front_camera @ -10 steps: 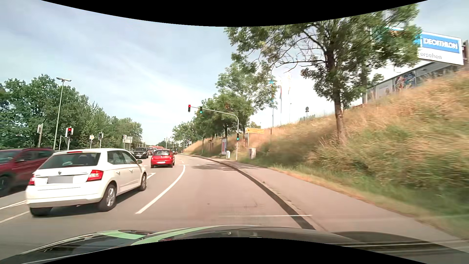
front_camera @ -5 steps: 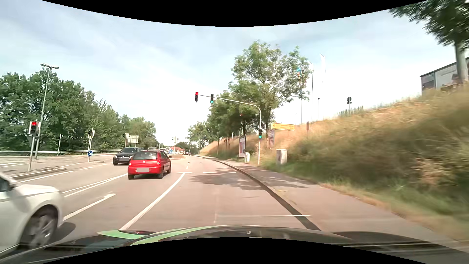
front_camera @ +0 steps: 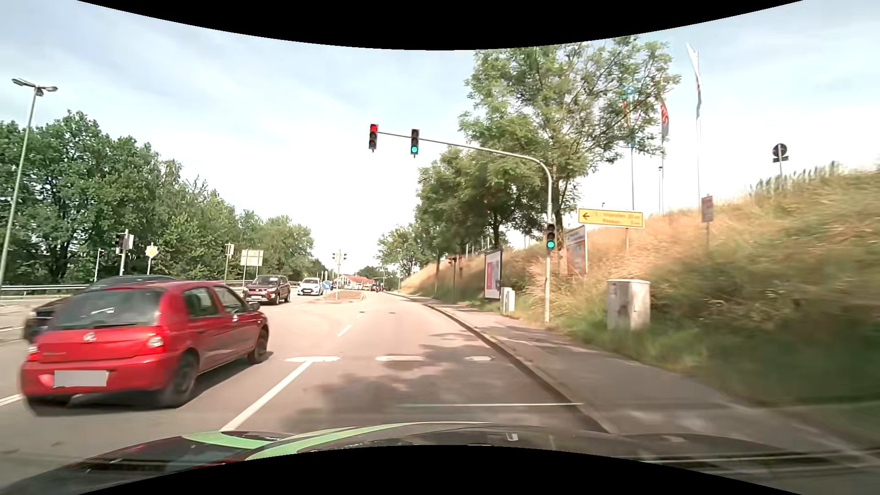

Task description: Follow the waypoints while adhering to traffic rules and regulations

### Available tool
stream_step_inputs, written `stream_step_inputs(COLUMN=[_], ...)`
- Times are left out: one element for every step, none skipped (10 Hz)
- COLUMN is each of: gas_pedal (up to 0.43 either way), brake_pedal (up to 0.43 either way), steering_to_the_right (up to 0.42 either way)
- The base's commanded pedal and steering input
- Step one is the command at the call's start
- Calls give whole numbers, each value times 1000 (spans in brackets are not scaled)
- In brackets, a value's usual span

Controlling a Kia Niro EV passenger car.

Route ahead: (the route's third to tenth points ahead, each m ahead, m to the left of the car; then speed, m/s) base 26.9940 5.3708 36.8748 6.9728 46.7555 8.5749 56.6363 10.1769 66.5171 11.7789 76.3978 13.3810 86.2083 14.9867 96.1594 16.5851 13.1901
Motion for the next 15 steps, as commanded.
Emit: stream_step_inputs(gas_pedal=[130,130,130,130,130,130,87,79,79,79,79,79,79,87,87], brake_pedal=[0,0,0,0,0,0,0,0,0,0,0,0,0,0,0], steering_to_the_right=[-45,-43,-40,-39,-36,-36,-35,-34,-32,-30,-30,-29,-27,-27,-26])
